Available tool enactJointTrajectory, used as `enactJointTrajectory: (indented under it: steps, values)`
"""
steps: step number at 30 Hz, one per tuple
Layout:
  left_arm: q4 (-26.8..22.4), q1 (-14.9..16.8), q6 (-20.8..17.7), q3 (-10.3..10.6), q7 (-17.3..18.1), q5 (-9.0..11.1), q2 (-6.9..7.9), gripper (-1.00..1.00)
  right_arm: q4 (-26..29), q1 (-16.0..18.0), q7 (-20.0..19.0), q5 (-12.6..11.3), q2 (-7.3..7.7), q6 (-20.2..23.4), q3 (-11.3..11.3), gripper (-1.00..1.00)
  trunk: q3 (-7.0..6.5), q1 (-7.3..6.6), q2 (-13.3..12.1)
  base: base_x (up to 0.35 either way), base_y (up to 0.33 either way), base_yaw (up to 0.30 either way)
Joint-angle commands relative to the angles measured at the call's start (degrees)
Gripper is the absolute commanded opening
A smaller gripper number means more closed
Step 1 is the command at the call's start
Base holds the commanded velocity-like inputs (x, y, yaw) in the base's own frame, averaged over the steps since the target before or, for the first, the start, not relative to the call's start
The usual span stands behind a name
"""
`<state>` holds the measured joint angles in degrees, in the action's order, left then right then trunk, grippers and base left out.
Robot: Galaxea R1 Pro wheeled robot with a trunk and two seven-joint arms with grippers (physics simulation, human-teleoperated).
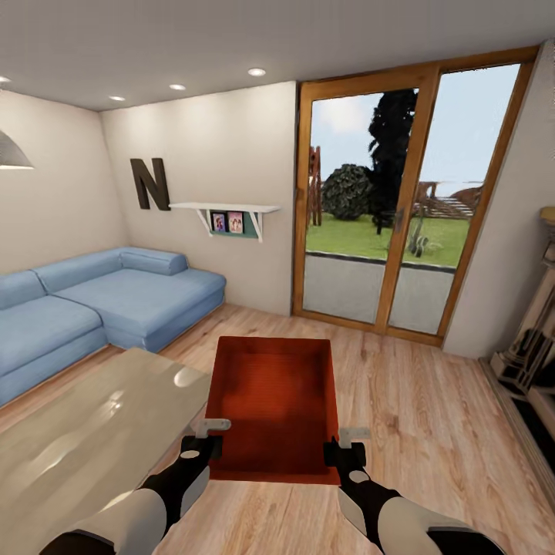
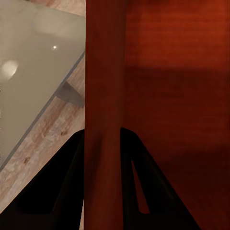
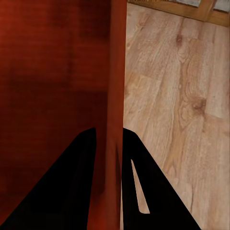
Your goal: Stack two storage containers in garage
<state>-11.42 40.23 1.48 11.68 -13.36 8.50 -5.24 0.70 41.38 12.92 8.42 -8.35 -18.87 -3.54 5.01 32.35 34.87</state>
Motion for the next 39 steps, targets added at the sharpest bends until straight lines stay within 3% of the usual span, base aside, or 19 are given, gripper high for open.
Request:
enactJointTrajectory:
  steps: [1, 39]
  values:
    - [0.1, 0.1, 0.2, -2.9, -1.0, 5.1, -0.07, -1.00, 0.1, 0.0, 5.0, -0.1, 0.00, -0.4, -1.5, -1.00, 0.00, 0.02, 0.1, 0.000, 0.000, 0.000]
    - [0.0, 0.1, 0.2, -2.9, -1.0, 5.1, -0.05, -1.00, 0.1, 0.0, 5.0, -0.1, 0.05, -0.4, -1.4, -1.00, -3.52, 0.02, 0.1, 0.000, 0.000, 0.000]
